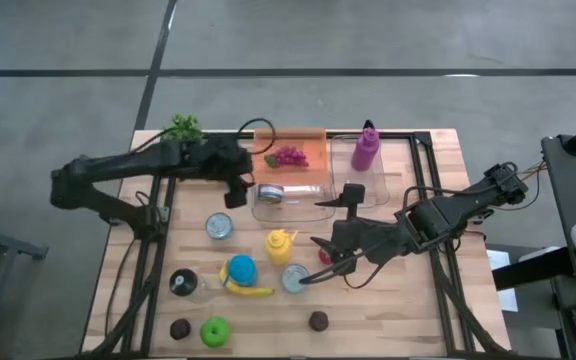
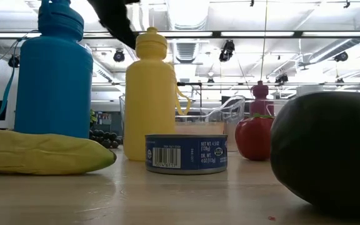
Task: Pick & Place Food Item
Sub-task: Put the yellow water bottle into the right transparent bin
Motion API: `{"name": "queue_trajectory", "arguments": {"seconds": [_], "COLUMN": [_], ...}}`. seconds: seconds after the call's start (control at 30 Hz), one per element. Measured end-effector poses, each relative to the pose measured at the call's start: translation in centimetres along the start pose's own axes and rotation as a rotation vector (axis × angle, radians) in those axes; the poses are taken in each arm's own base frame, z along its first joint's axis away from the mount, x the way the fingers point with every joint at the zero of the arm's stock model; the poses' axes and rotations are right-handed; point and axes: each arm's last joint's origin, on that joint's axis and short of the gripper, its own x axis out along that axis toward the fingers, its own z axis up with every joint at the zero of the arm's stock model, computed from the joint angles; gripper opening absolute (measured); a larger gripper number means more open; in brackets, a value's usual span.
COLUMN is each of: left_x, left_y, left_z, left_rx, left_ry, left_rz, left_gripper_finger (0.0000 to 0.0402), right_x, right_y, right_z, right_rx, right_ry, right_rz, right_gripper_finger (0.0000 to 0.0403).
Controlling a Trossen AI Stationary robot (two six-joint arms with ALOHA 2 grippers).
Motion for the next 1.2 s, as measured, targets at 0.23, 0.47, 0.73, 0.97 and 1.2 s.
{"name": "queue_trajectory", "arguments": {"seconds": [0.23, 0.47, 0.73, 0.97, 1.2], "left_x": [-2.1, -2.9, -4.4, -5.1, -5.1], "left_y": [-2.6, -5.4, -8.5, -9.7, -9.7], "left_z": [-2.4, -3.8, -3.7, -3.9, -3.9], "left_rx": [-0.003, 0.014, 0.08, 0.111, 0.086], "left_ry": [-0.053, -0.091, -0.173, -0.204, -0.204], "left_rz": [0.034, 0.0, -0.077, -0.075, -0.078], "left_gripper_finger": [0.0287, 0.0295, 0.0293, 0.0287, 0.0294], "right_x": [0.0, 1.1, 4.6, 7.2, 9.5], "right_y": [0.0, -0.1, -0.7, -0.7, 1.0], "right_z": [0.0, -0.9, -2.8, -4.2, -5.5], "right_rx": [0.007, 0.061, 0.178, 0.187, 0.144], "right_ry": [0.001, 0.039, 0.071, 0.044, -0.048], "right_rz": [0.0, 0.038, 0.118, 0.169, 0.202], "right_gripper_finger": [0.0364, 0.0364, 0.0364, 0.0364, 0.0364]}}
